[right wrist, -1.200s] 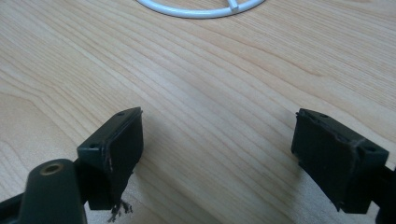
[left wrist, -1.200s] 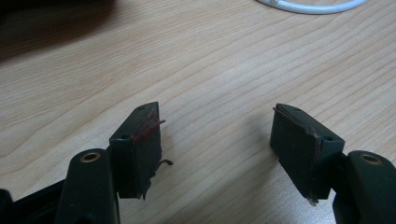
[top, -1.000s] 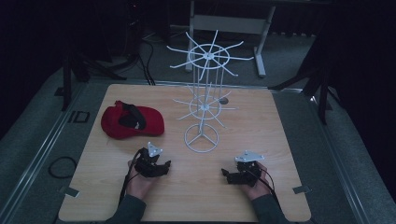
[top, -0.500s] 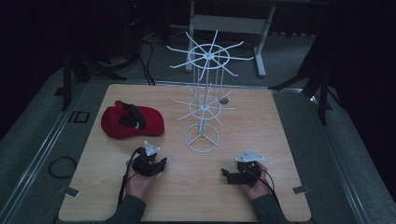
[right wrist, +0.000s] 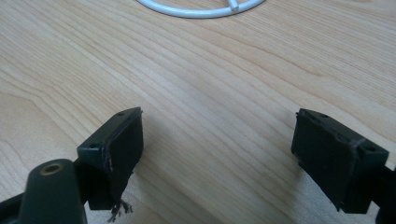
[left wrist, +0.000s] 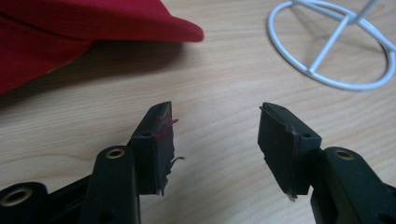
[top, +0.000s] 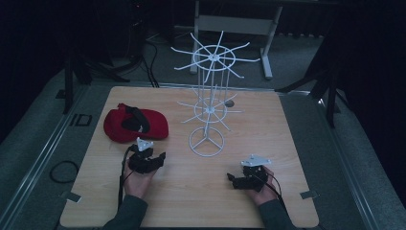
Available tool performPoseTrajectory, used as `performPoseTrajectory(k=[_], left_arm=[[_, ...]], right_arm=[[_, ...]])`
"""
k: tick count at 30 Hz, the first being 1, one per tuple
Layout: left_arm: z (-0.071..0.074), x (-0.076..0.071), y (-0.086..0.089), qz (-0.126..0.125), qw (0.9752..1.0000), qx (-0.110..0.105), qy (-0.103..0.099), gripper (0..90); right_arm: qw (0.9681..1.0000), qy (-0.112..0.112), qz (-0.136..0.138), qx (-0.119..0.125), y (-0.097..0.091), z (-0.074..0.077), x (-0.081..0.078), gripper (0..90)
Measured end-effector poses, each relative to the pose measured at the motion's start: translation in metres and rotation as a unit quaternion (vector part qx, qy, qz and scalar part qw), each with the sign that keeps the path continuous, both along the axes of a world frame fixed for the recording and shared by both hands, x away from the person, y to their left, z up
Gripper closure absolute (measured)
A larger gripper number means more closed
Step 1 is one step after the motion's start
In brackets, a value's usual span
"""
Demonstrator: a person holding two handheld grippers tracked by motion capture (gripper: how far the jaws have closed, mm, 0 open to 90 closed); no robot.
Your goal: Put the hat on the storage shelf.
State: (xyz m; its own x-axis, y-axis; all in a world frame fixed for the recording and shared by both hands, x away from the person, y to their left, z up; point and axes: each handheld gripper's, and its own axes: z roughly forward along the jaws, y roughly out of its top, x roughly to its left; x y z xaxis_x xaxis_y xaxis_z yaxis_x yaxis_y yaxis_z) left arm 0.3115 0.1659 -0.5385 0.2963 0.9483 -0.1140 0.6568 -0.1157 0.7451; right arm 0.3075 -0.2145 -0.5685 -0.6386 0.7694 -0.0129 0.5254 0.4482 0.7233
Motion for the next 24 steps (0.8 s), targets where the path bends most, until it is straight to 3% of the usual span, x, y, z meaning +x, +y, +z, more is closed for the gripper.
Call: performPoseTrajectory(k=[8, 14, 24], left_arm=[[0.000, 0.012, 0.002, 0.034, 0.9990, -0.020, 0.019, 36.4], [0.004, 0.019, 0.002, 0.049, 0.9982, -0.032, 0.016, 29.9], [0.005, 0.036, 0.000, 0.090, 0.9942, -0.057, 0.013, 28.9]], right_arm=[[1.0000, 0.000, 0.000, 0.000, 0.000, 0.000, 0.000, 16.6], [1.0000, 0.000, 0.000, 0.000, 0.000, 0.000, 0.000, 16.6], [1.0000, 0.000, 0.000, 0.000, 0.000, 0.000, 0.000, 16.6]])
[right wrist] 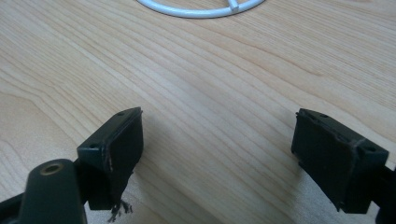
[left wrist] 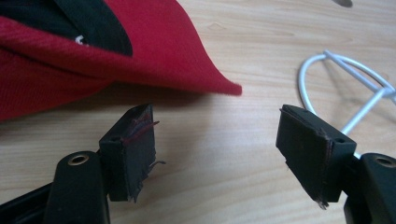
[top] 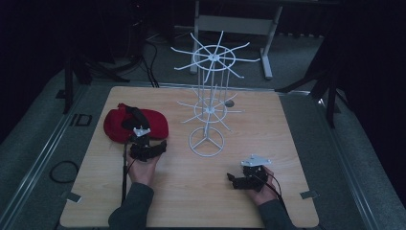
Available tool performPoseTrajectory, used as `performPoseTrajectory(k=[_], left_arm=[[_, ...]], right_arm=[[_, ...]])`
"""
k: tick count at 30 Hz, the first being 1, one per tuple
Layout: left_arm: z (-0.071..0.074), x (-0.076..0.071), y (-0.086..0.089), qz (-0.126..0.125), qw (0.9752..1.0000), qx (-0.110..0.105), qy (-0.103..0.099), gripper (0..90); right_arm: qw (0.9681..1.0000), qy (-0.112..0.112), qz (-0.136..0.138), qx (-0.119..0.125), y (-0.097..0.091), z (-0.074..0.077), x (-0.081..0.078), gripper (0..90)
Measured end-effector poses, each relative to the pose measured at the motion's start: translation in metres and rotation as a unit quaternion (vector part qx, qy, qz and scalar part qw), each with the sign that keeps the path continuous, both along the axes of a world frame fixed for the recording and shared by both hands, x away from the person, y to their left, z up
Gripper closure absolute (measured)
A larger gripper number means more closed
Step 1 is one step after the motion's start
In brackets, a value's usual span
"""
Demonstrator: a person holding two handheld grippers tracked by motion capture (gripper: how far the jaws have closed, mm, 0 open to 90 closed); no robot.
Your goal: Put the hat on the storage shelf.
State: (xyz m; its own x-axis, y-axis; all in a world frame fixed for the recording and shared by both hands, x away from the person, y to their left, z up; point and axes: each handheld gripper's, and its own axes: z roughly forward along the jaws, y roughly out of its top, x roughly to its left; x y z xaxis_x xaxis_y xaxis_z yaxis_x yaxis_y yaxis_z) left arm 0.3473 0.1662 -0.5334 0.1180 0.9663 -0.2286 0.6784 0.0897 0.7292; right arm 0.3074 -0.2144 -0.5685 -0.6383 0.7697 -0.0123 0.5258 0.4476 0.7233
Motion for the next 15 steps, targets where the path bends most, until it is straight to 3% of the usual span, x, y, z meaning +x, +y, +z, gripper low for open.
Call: performPoseTrajectory(k=[9, 15], left_arm=[[0.001, 0.014, -0.006, 0.031, 0.9993, -0.023, 0.002, 26.6], [-0.005, 0.022, -0.003, 0.056, 0.9972, -0.049, 0.012, 26.6]], right_arm=[[1.0000, 0.000, 0.000, 0.000, 0.000, 0.000, 0.000, 16.6], [1.0000, 0.000, 0.000, 0.000, 0.000, 0.000, 0.000, 16.6]])
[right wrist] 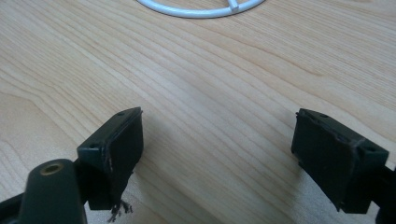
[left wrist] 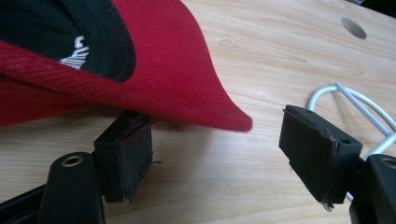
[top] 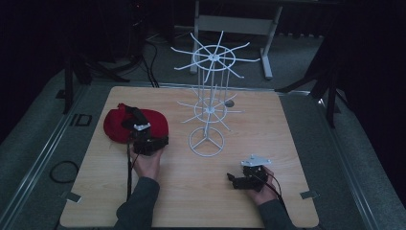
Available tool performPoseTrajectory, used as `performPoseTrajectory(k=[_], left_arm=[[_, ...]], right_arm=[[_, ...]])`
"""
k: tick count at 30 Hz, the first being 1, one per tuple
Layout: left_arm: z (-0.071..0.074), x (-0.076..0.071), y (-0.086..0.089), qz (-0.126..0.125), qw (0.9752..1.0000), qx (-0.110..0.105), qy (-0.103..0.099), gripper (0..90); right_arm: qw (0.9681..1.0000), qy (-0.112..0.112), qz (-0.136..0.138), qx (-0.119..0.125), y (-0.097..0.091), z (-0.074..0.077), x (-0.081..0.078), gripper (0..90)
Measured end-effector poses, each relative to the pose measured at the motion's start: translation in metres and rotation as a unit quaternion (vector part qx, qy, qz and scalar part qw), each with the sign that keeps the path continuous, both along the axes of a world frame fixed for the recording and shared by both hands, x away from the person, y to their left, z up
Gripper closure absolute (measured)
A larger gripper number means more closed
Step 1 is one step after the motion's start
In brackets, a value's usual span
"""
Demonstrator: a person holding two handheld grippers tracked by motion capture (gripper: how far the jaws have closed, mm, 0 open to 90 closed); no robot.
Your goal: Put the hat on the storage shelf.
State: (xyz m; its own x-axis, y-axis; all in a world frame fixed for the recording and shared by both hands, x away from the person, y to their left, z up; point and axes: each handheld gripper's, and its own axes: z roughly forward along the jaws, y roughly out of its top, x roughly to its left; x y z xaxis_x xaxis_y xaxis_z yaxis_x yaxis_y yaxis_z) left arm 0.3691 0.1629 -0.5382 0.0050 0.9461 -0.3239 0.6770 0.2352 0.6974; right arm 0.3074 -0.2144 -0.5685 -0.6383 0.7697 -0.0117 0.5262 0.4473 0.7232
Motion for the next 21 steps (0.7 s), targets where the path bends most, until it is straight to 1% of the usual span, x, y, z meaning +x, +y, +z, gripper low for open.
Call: performPoseTrajectory(k=[2, 3, 4, 6, 7, 8, 9, 10, 12, 13, 14, 15, 16, 17, 20, 21], left_arm=[[-0.002, 0.003, 0.002, 0.008, 0.9999, -0.011, 0.005, 27.1], [-0.002, 0.004, 0.004, 0.012, 0.9997, -0.019, 0.008, 29.3], [-0.003, 0.005, 0.006, 0.014, 0.9996, -0.023, 0.008, 30.4], [-0.003, 0.005, 0.010, 0.018, 0.9995, -0.024, 0.009, 31.9], [-0.003, 0.004, 0.012, 0.016, 0.9995, -0.024, 0.009, 33.7], [-0.002, 0.003, 0.013, 0.017, 0.9995, -0.023, 0.009, 33.7], [-0.001, 0.002, 0.015, 0.017, 0.9996, -0.019, 0.010, 35.6], [-0.001, 0.001, 0.018, 0.016, 0.9995, -0.024, 0.010, 39.1], [0.000, 0.000, 0.023, 0.020, 0.9994, -0.028, 0.011, 40.7], [0.001, -0.001, 0.026, 0.021, 0.9993, -0.027, 0.012, 44.0], [0.001, -0.002, 0.029, 0.022, 0.9993, -0.026, 0.012, 44.0], [0.002, -0.003, 0.032, 0.023, 0.9994, -0.024, 0.014, 47.4], [0.002, -0.005, 0.038, 0.025, 0.9994, -0.017, 0.013, 49.2], [0.002, -0.005, 0.038, 0.025, 0.9994, -0.017, 0.013, 51.3], [0.002, -0.008, 0.046, 0.035, 0.9991, -0.022, 0.011, 52.8], [0.002, -0.008, 0.048, 0.038, 0.9990, -0.022, 0.010, 50.7]], right_arm=[[1.0000, 0.000, 0.000, 0.000, 0.000, 0.000, 0.000, 16.6], [1.0000, 0.000, 0.000, 0.000, 0.000, 0.000, 0.000, 16.6], [1.0000, 0.000, 0.000, 0.000, 0.000, 0.000, 0.000, 16.6], [1.0000, 0.000, 0.000, 0.000, 0.000, 0.000, 0.000, 16.6], [1.0000, 0.000, 0.000, 0.000, 0.000, 0.000, 0.000, 16.6], [1.0000, 0.000, 0.000, 0.000, 0.000, 0.000, 0.000, 16.6], [1.0000, 0.000, 0.000, 0.000, 0.000, 0.000, 0.000, 16.6], [1.0000, 0.000, 0.000, 0.000, 0.000, 0.000, 0.000, 16.6], [1.0000, 0.000, 0.000, 0.000, 0.000, 0.000, 0.000, 16.6], [1.0000, 0.000, 0.000, 0.000, 0.000, 0.000, 0.000, 16.6], [1.0000, 0.000, 0.000, 0.000, 0.000, 0.000, 0.000, 16.6], [1.0000, 0.000, 0.000, 0.000, 0.000, 0.000, 0.000, 16.6], [1.0000, 0.000, 0.000, 0.000, 0.000, 0.000, 0.000, 16.6], [1.0000, 0.000, 0.000, 0.000, 0.000, 0.000, 0.000, 16.6], [1.0000, 0.000, 0.000, 0.000, 0.000, 0.000, 0.000, 16.6], [1.0000, 0.000, 0.000, 0.000, 0.000, 0.000, 0.000, 16.6]])
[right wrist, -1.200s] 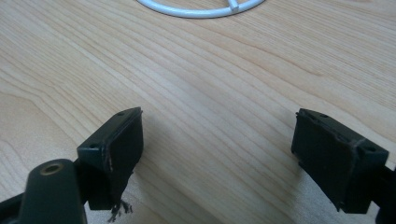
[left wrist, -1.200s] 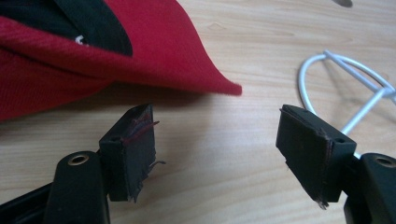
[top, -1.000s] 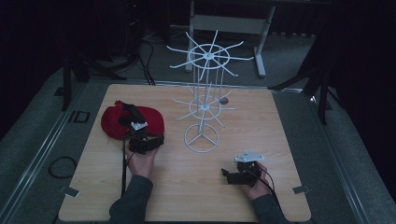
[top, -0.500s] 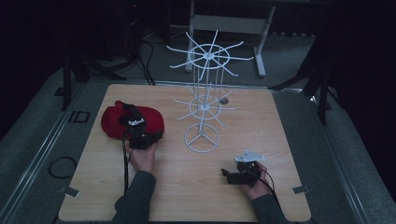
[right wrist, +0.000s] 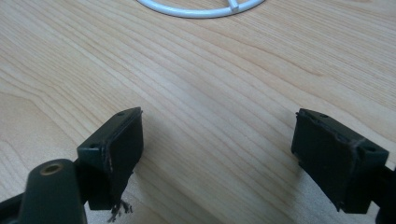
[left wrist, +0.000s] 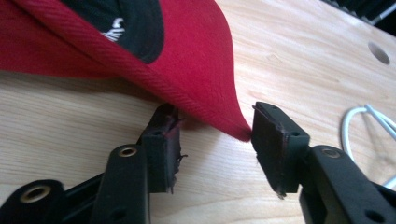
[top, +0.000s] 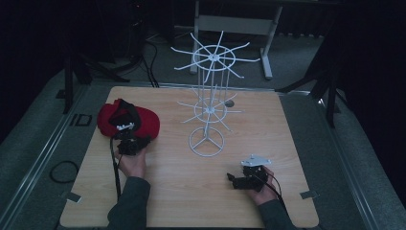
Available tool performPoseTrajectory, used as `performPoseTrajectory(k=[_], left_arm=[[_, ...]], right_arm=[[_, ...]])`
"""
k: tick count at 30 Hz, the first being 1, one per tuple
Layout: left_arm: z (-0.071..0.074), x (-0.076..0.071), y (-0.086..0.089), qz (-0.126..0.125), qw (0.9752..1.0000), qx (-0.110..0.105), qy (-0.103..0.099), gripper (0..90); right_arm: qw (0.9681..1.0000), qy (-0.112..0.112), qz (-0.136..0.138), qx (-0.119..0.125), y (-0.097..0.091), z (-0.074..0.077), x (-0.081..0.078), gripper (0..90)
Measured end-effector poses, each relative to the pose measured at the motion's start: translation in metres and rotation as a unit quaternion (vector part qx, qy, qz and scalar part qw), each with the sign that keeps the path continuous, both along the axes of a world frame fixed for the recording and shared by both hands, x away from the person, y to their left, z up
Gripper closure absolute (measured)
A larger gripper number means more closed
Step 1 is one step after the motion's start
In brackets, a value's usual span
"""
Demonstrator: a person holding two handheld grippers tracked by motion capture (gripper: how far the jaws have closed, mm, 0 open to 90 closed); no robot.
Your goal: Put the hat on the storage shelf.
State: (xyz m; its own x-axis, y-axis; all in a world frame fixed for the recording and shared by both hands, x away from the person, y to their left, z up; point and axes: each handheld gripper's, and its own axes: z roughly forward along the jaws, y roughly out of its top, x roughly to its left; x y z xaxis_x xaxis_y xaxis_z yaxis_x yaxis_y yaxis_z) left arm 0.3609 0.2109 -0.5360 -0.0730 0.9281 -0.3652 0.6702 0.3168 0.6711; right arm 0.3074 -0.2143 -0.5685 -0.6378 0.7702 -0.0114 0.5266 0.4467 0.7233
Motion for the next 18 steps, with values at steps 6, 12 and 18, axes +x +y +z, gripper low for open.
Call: performPoseTrajectory(k=[6, 12, 18], left_arm=[[-0.009, 0.013, 0.000, 0.006, 0.9993, -0.036, 0.007, 36.3], [-0.017, 0.026, 0.000, 0.019, 0.9988, -0.042, 0.016, 38.4], [-0.023, 0.034, 0.004, 0.010, 0.9987, -0.042, 0.027, 43.8]], right_arm=[[1.0000, 0.000, 0.000, 0.000, 0.000, 0.000, 0.000, 16.6], [1.0000, 0.001, -0.001, 0.001, 0.000, 0.000, 0.000, 16.6], [1.0000, 0.001, -0.001, 0.001, 0.000, 0.000, 0.000, 16.6]])
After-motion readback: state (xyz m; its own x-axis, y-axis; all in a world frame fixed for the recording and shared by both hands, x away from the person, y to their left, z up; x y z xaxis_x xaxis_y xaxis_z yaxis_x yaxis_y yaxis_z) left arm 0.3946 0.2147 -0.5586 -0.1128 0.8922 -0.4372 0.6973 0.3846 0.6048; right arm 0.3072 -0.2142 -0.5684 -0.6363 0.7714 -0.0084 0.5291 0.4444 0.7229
